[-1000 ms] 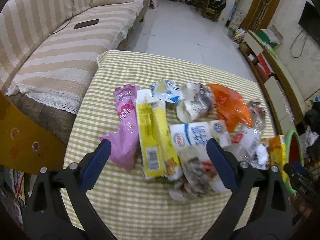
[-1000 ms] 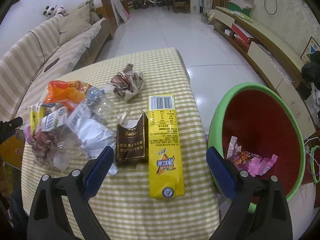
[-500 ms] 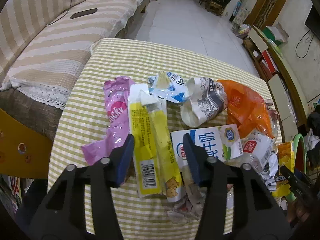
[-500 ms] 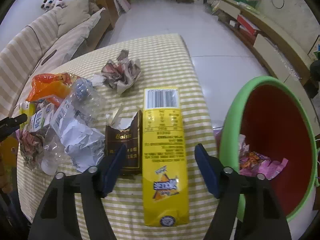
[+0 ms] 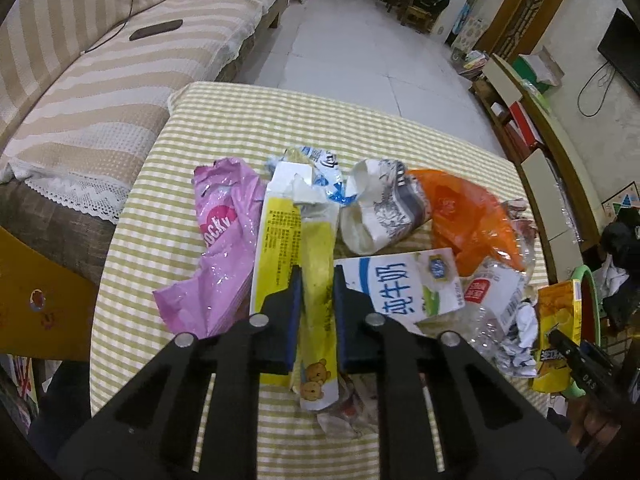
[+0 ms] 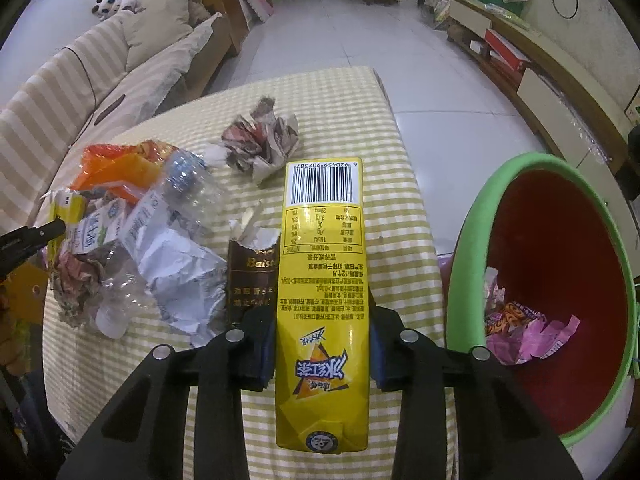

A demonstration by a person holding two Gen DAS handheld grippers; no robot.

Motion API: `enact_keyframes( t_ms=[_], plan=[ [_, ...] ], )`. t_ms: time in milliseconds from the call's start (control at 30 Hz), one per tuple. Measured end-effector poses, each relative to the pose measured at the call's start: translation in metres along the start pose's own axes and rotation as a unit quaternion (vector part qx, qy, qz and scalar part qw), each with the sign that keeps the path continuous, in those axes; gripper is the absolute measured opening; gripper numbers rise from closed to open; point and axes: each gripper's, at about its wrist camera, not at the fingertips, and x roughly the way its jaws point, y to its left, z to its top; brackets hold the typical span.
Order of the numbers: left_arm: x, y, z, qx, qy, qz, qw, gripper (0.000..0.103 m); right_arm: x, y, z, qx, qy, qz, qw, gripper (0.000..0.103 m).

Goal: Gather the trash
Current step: 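Grasp the yellow milk carton with the left tool while the right tool grasps the yellow snack box, then carry both yellow items over the bin and open both tools to drop them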

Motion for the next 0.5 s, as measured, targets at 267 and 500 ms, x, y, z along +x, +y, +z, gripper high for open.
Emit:
enact_keyframes(
  t_ms=[267, 500],
  plan=[
    [-0.036, -0.004, -0.002, 0.013, -0.027, -0.004, 0.9995, 0.014, -0.037, 0.008, -0.005, -0.008, -0.030, 0.000, 1.000, 0.034],
    [-0.074, -0.008, -0.007, 0.022, -0.051, -0.011, 0.9984, 0.014, -0.075, 0.016, -0.013, -0.016, -0.062, 0.007, 0.998, 0.034]
  ],
)
